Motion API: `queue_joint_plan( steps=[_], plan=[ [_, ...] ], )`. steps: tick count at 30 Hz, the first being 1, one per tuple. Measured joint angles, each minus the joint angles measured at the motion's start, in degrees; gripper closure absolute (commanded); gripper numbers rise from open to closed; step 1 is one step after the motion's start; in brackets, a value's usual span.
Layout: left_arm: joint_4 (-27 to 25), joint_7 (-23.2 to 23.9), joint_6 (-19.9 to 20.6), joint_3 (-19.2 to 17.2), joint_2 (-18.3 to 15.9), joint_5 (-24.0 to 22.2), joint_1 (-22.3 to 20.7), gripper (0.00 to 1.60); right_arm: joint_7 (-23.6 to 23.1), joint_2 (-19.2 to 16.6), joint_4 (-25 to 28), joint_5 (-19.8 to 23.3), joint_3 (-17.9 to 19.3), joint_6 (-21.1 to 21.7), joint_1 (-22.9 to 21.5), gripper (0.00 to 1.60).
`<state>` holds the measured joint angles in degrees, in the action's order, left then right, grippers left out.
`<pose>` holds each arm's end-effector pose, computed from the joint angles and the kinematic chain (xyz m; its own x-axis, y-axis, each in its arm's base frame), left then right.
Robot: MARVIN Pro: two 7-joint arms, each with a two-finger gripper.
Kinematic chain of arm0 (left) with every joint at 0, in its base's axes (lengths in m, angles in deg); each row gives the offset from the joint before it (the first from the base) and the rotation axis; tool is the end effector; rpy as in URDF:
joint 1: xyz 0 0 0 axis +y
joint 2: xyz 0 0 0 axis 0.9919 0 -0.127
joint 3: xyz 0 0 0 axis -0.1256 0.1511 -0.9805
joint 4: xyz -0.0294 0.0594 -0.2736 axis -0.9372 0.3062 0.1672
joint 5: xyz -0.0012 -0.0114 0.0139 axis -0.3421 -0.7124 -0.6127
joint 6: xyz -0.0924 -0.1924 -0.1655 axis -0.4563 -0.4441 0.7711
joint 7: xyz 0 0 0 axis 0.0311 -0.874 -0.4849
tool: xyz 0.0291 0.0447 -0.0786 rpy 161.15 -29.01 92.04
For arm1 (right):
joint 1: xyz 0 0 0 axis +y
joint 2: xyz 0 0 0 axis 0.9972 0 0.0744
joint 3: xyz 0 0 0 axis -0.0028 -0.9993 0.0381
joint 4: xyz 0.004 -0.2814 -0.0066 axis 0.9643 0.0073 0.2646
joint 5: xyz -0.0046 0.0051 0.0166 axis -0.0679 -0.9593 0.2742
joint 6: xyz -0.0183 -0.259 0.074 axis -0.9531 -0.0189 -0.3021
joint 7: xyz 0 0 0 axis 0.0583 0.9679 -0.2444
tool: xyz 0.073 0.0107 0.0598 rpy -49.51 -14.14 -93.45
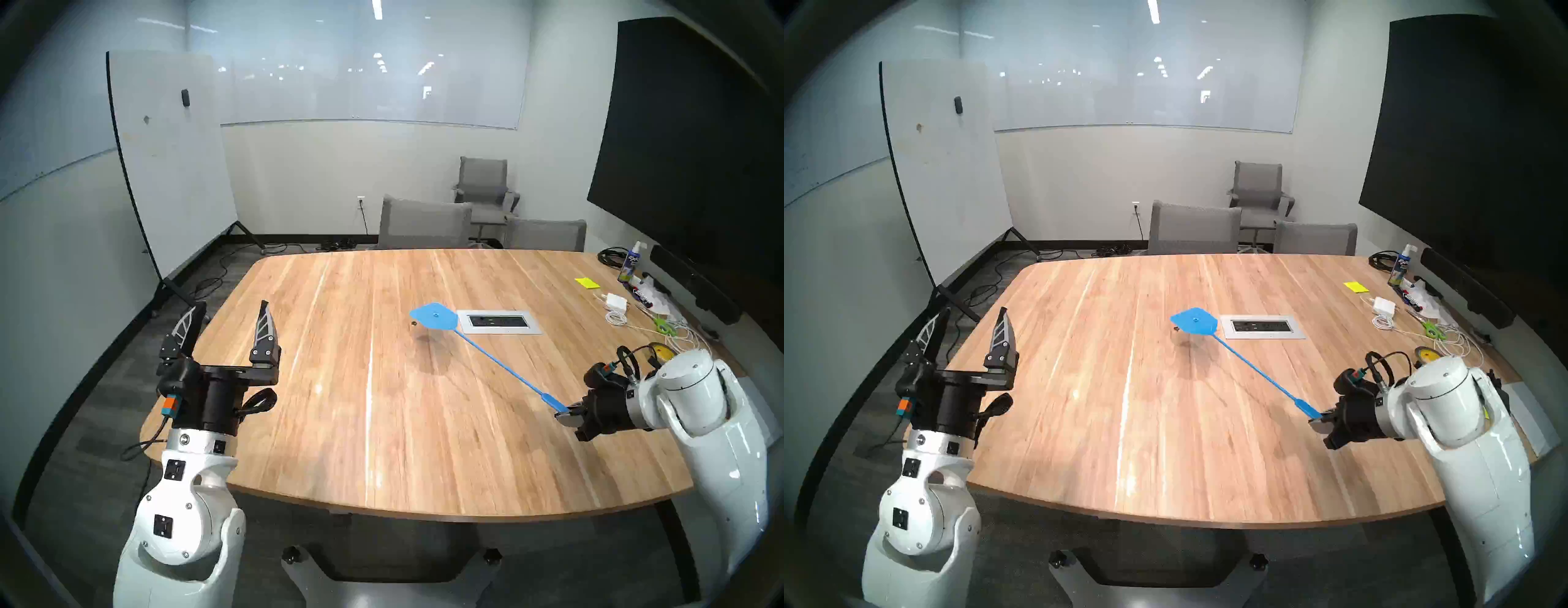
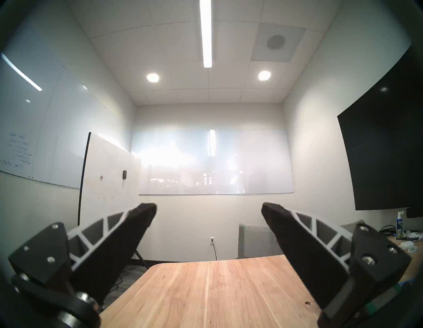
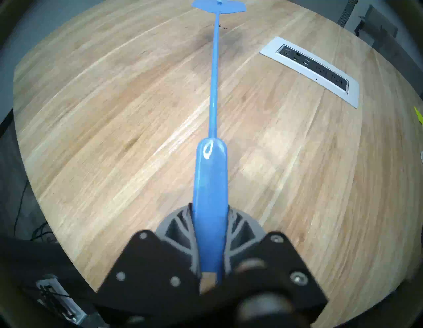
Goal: Swat a bug on table
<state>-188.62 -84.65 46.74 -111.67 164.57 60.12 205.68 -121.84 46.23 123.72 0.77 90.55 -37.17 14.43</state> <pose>0.2178 0.0310 -0.1800 -0.4521 -0.0310 0.8914 0.0383 -0.9991 -0.0153 0.2984 -0.1590 -0.2268 0.6193 0.5156 0.5921 0.5979 -0.7985 0.0699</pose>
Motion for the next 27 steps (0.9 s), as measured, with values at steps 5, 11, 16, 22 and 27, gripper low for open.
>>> queue_joint_plan(
  steps=[5,11,16,22,27],
  plan=[
    [0.0,0.0,0.0,0.0,0.0,0.0,0.0,0.0,1.19,-2.07,-0.38,1.53,-2.92,1.13,-2.02,1.6],
    [0.0,0.0,0.0,0.0,0.0,0.0,0.0,0.0,2.63,-4.68,-0.22,2.9,-6.43,2.54,-4.56,1.6],
    [0.0,0.0,0.0,0.0,0.0,0.0,0.0,0.0,3.81,-6.43,0.02,4.27,-8.24,3.7,-6.57,1.6],
    [0.0,0.0,0.0,0.0,0.0,0.0,0.0,0.0,4.43,-8.36,0.01,6.05,-10.42,4.13,-9.06,1.6],
    [0.0,0.0,0.0,0.0,0.0,0.0,0.0,0.0,4.45,-9.74,0.01,7.89,-11.79,4.14,-11.01,1.6]
  ],
)
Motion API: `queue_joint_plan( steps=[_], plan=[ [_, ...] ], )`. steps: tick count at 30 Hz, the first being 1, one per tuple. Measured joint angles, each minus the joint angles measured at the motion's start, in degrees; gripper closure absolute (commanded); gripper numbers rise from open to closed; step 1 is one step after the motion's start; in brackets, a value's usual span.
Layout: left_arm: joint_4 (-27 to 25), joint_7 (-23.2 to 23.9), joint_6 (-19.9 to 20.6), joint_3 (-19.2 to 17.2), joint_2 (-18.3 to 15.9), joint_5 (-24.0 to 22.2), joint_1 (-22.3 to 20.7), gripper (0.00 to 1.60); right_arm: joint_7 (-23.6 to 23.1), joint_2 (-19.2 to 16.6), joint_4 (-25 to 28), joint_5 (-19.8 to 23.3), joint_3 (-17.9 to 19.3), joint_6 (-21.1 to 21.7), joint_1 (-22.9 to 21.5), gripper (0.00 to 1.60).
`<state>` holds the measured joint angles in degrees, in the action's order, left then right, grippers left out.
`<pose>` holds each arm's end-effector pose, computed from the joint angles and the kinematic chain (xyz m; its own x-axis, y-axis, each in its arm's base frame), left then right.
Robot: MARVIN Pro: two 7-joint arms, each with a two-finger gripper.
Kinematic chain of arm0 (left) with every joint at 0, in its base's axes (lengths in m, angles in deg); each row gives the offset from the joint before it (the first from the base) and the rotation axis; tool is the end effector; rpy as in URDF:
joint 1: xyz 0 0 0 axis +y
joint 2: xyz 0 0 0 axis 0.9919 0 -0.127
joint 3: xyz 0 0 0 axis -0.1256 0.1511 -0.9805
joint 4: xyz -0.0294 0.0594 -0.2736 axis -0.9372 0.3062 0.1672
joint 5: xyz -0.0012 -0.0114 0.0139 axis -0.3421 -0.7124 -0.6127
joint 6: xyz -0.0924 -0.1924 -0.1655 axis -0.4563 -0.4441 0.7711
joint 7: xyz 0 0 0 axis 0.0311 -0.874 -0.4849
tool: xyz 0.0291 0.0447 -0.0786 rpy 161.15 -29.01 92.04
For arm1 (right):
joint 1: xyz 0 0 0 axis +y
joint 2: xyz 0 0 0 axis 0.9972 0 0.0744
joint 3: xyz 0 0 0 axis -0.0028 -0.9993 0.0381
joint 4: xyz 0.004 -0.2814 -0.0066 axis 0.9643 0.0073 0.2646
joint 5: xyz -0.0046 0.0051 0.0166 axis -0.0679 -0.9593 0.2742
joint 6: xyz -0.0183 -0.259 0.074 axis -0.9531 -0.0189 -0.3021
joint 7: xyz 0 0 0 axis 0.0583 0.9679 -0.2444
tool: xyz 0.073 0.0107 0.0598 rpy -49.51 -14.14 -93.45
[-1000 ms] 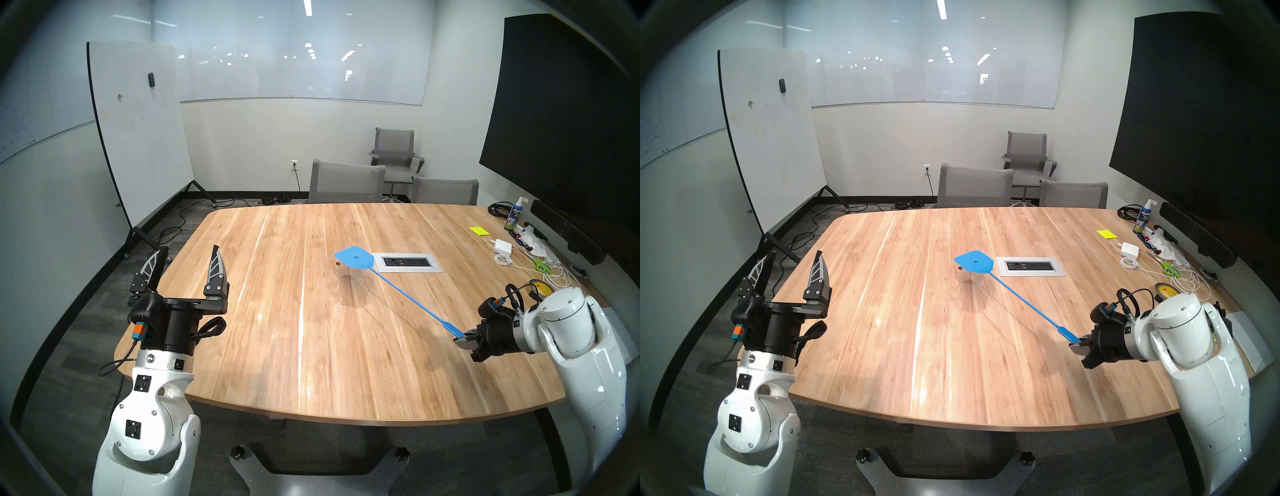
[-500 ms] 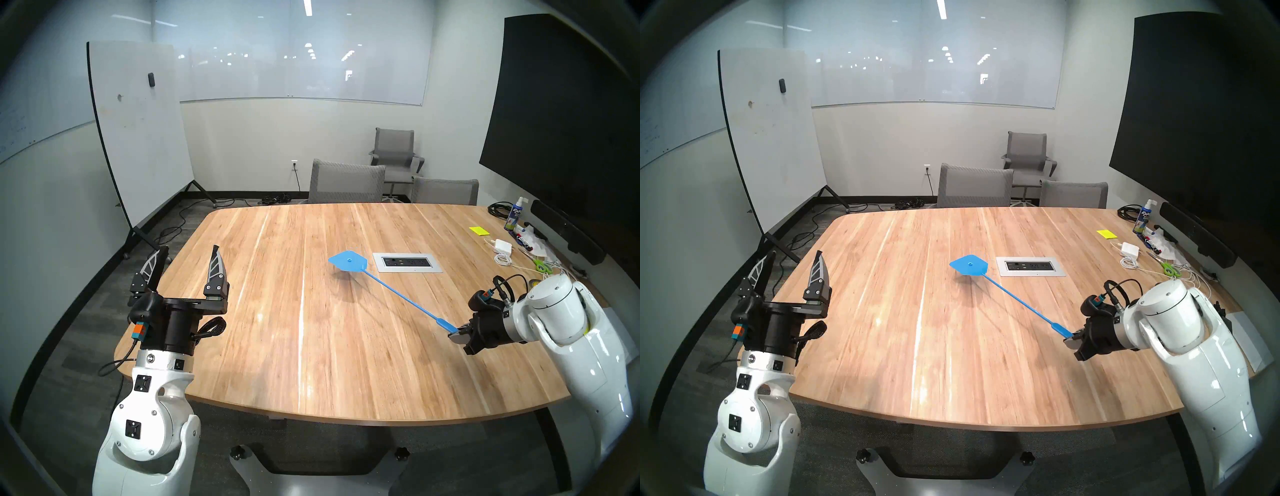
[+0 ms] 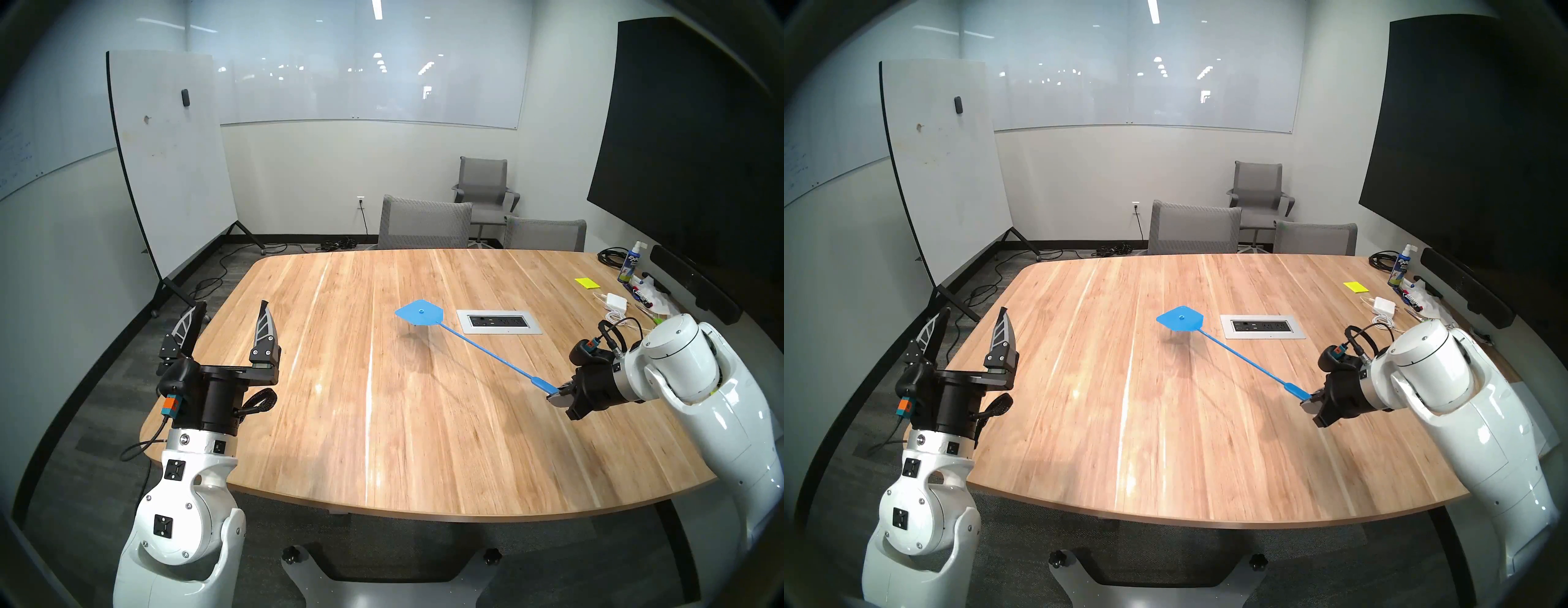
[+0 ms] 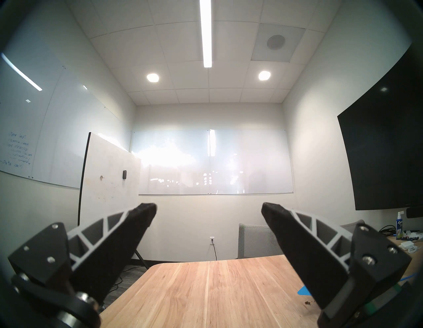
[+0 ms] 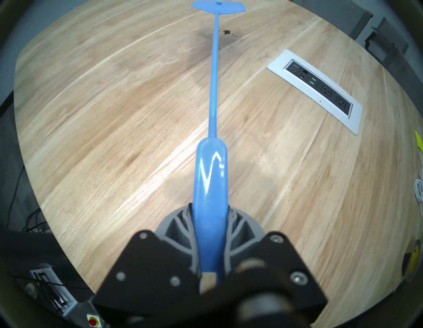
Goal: Swat a bug on table
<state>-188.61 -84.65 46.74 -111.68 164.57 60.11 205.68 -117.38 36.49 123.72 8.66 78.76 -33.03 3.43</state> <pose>0.2178 0.0310 -0.1800 -0.4519 -0.0310 0.8915 0.0384 -0.9991 -0.0153 0.3261 -0.1438 -0.1921 0.5785 0.6024 0.5499 0.6568 -0.7438 0.1238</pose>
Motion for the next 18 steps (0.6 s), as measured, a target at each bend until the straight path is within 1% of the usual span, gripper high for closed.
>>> queue_joint_plan(
  steps=[5,9,12,14,18],
  plan=[
    [0.0,0.0,0.0,0.0,0.0,0.0,0.0,0.0,0.0,-0.69,-1.06,1.67,-1.85,0.0,-2.41,1.6],
    [0.0,0.0,0.0,0.0,0.0,0.0,0.0,0.0,0.09,-0.67,-3.39,2.21,-4.3,0.0,-4.63,1.6],
    [0.0,0.0,0.0,0.0,0.0,0.0,0.0,0.0,0.32,0.18,-5.77,2.16,-6.74,0.0,-6.59,1.6],
    [0.0,0.0,0.0,0.0,0.0,0.0,0.0,0.0,0.36,0.59,-6.63,2.04,-7.68,0.0,-7.28,1.6],
    [0.0,0.0,0.0,0.0,0.0,0.0,0.0,0.0,0.36,1.59,-9.41,0.2,-11.19,0.0,-9.63,1.6]
  ],
)
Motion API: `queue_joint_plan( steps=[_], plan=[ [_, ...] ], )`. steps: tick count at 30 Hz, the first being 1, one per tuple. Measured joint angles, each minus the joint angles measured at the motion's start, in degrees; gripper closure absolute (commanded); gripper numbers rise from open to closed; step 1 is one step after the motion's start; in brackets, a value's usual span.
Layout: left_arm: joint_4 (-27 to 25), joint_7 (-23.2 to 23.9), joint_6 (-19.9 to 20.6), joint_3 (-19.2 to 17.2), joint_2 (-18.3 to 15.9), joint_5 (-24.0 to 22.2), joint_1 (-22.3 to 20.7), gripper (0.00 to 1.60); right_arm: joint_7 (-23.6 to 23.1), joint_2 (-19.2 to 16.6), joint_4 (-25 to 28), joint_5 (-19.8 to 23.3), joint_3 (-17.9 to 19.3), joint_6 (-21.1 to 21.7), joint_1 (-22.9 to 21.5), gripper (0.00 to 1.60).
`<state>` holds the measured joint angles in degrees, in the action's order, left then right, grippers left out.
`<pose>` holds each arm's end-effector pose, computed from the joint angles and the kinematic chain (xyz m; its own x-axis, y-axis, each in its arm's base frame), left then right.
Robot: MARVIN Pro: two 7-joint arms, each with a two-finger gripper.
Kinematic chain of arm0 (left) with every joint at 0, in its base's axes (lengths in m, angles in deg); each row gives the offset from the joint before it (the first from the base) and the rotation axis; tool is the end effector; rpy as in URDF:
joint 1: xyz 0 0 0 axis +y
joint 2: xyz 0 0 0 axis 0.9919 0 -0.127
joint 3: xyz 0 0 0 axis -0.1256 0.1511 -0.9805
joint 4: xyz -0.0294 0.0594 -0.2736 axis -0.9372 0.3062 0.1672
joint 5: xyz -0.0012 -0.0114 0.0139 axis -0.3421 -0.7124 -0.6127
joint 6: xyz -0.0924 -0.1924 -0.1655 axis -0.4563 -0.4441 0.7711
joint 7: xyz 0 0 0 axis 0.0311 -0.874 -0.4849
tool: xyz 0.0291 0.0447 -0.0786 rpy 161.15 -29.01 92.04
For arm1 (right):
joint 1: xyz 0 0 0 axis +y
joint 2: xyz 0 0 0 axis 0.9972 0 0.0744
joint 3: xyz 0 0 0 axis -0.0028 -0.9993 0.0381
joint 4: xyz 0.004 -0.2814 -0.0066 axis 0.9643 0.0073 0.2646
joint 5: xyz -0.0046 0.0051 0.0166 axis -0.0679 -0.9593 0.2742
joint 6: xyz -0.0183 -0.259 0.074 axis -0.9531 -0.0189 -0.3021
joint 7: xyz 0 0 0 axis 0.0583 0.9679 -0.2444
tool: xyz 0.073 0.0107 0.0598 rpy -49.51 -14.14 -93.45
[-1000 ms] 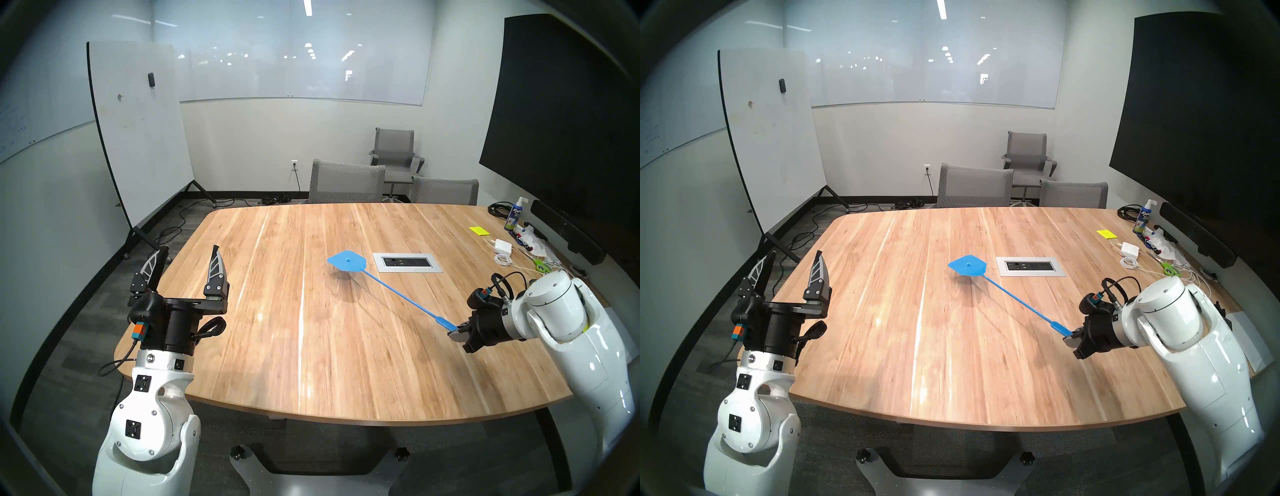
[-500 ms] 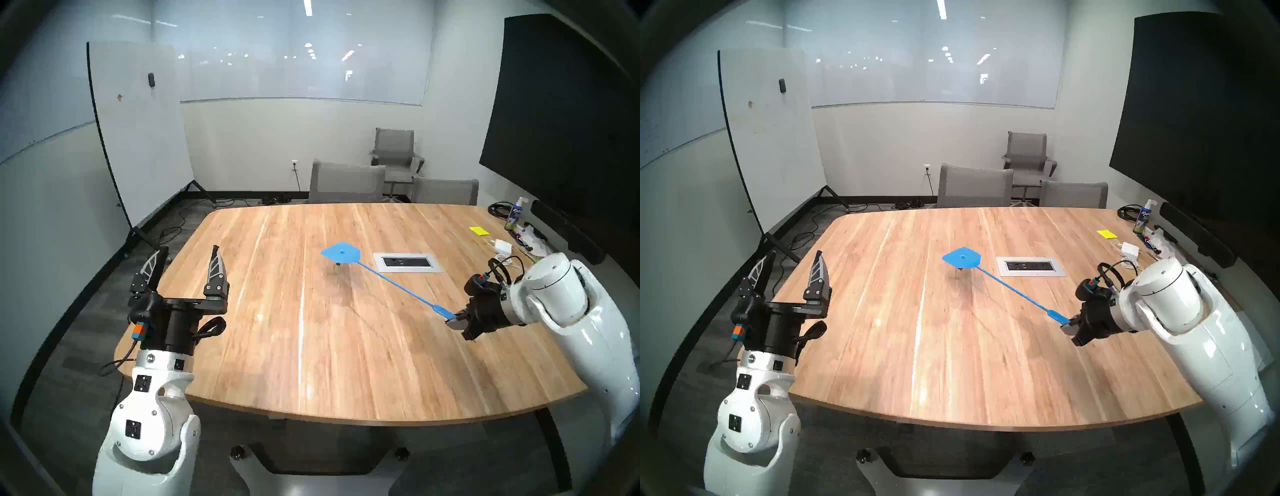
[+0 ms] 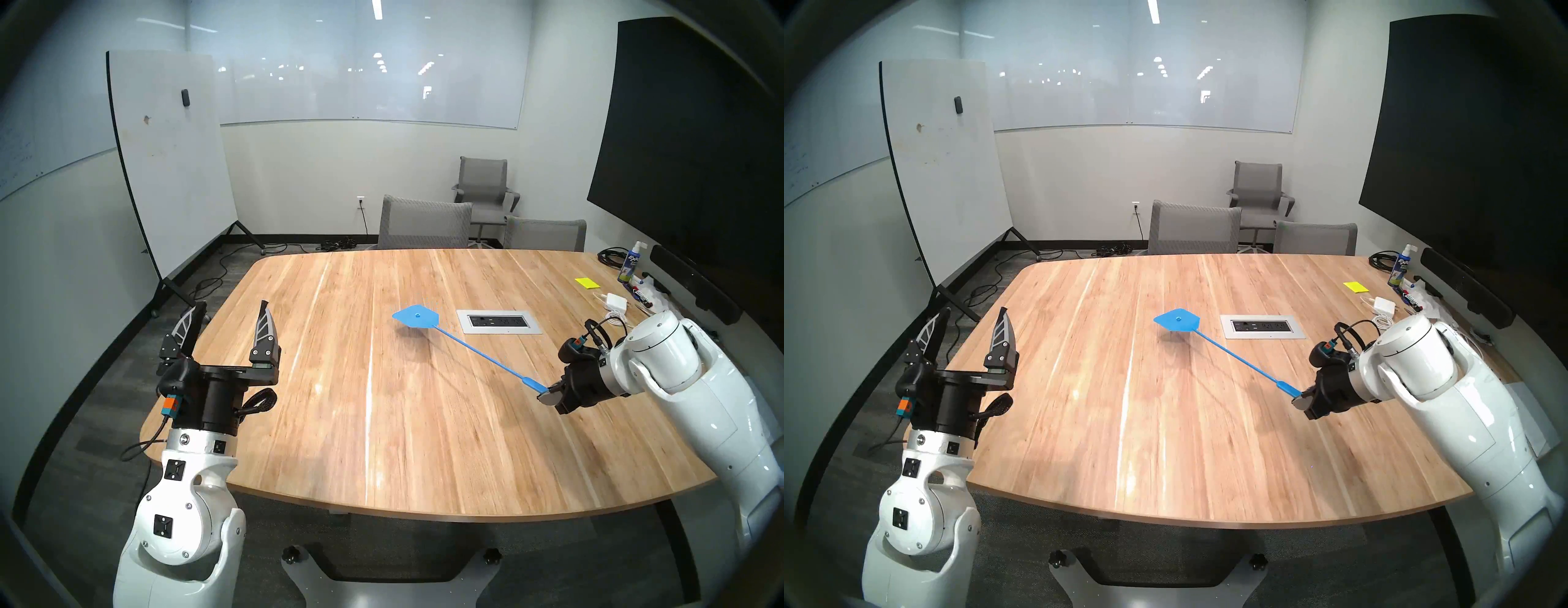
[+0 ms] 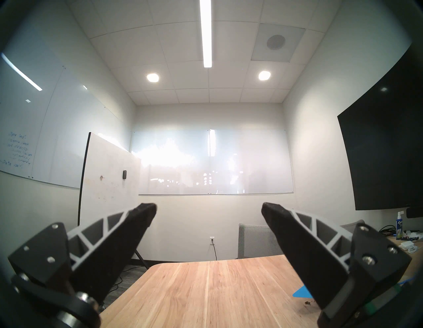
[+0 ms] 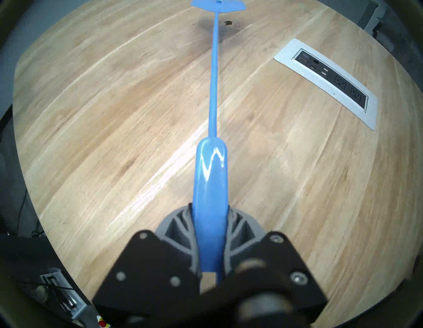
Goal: Swat a bug on table
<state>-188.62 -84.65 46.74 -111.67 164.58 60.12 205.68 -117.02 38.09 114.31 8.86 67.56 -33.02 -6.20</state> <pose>0.2178 0.0310 -0.1800 -0.4521 -0.0309 0.8914 0.0384 -0.9991 -0.0152 0.3516 -0.1431 -0.2205 0.6362 0.5814 0.5071 0.6469 -0.7602 0.0601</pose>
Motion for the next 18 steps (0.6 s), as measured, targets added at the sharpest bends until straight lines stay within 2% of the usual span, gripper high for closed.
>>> queue_joint_plan(
  steps=[7,14,18],
  plan=[
    [0.0,0.0,0.0,0.0,0.0,0.0,0.0,0.0,-0.22,1.18,-5.48,-4.42,-7.04,0.0,-3.89,1.6],
    [0.0,0.0,0.0,0.0,0.0,0.0,0.0,0.0,-0.27,0.57,-9.35,-7.67,-13.69,0.0,-7.15,1.6],
    [0.0,0.0,0.0,0.0,0.0,0.0,0.0,0.0,-0.3,-0.23,-9.18,-7.67,-14.66,-0.02,-8.19,1.6]
  ],
)
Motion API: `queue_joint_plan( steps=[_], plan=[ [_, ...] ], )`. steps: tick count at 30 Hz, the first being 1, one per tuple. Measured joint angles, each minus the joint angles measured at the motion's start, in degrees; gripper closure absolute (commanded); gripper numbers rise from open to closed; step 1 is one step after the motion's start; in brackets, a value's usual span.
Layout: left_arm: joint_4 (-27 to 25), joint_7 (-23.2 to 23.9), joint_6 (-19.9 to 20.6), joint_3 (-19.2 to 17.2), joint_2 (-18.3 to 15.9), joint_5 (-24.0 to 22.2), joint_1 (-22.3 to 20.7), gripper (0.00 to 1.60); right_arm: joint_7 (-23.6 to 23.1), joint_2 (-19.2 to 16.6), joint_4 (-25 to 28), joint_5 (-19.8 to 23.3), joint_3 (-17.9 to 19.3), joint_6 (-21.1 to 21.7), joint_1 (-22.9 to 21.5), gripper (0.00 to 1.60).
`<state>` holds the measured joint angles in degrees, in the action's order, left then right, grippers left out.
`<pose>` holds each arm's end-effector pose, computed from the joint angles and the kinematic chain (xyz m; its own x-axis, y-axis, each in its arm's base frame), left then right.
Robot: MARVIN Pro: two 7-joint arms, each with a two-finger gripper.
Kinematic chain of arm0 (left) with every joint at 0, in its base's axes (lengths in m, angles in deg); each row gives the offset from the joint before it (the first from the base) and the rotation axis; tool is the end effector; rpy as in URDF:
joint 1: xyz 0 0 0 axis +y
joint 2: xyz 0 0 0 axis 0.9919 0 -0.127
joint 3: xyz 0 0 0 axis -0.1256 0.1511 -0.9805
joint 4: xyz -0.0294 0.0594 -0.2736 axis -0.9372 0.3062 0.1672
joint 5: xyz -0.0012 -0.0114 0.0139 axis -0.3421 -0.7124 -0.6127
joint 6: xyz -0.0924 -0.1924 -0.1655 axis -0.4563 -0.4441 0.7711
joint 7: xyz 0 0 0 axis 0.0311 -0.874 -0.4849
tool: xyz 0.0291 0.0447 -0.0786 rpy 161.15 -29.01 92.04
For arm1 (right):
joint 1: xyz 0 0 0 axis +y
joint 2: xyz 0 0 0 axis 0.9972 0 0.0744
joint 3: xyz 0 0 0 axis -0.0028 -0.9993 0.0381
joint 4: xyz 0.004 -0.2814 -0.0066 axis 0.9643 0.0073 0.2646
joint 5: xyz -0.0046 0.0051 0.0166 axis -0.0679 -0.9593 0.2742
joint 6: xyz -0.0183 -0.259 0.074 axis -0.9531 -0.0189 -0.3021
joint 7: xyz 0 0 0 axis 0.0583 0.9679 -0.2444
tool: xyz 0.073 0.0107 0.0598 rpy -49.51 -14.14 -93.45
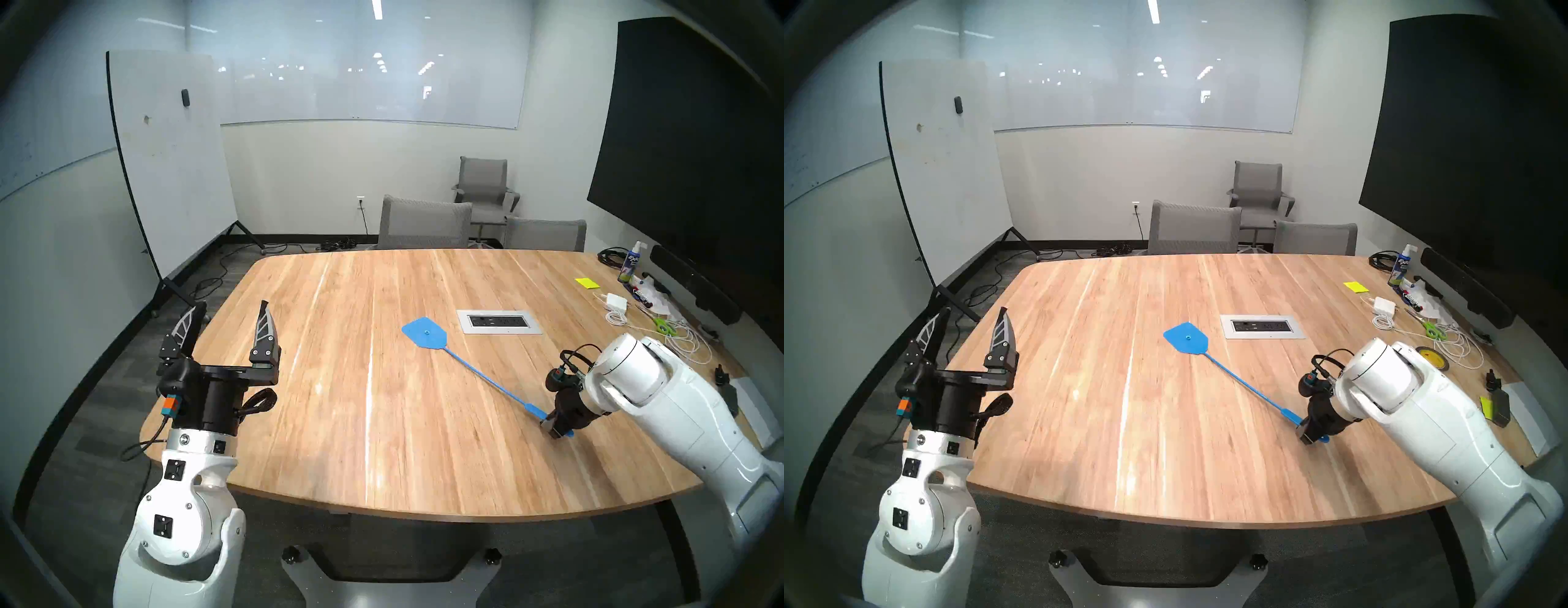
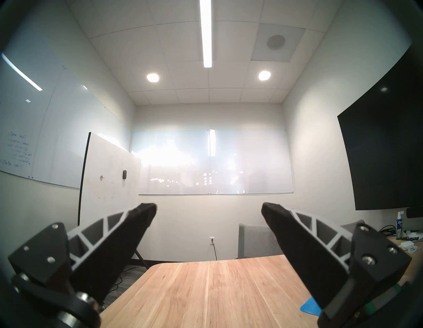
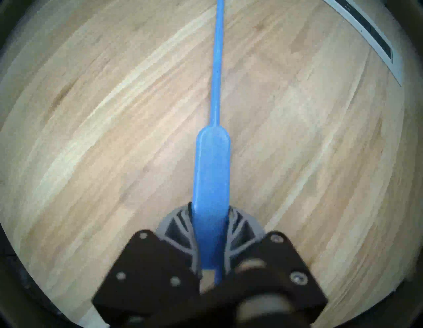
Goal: Swat a bug on table
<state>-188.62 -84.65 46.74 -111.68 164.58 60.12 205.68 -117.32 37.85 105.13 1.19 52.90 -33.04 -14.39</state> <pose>0.2178 0.0310 -0.1800 -0.4521 -0.0311 0.8914 0.0385 -0.9991 -0.0153 0.3626 -0.1540 -0.2667 0.6809 0.6630 0.3111 0.6638 -0.7381 0.1203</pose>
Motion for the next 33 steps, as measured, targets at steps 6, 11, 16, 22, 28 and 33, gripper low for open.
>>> queue_joint_plan(
  steps=[6,11,16,22,28,33],
  plan=[
    [0.0,0.0,0.0,0.0,0.0,0.0,0.0,0.0,0.0,-1.36,1.32,1.85,0.89,0.0,-0.91,1.6],
    [0.0,0.0,0.0,0.0,0.0,0.0,-0.01,0.0,0.0,-2.47,2.59,4.18,2.39,0.0,-1.55,1.6],
    [0.0,0.0,0.0,0.0,0.0,0.0,-0.01,0.0,0.0,-3.51,3.66,7.03,4.02,0.01,-1.95,1.6],
    [0.0,0.0,0.0,0.0,0.0,0.0,0.0,0.0,0.0,-4.3,4.2,9.88,5.61,0.01,-2.14,1.6],
    [0.0,0.0,0.0,0.0,0.0,0.0,0.0,0.0,0.01,-5.06,4.63,13.14,7.48,0.01,-2.29,1.6],
    [0.0,0.0,0.0,0.0,0.0,0.0,0.0,0.0,0.01,-5.74,4.97,15.44,8.54,0.02,-2.31,1.6]
  ],
)
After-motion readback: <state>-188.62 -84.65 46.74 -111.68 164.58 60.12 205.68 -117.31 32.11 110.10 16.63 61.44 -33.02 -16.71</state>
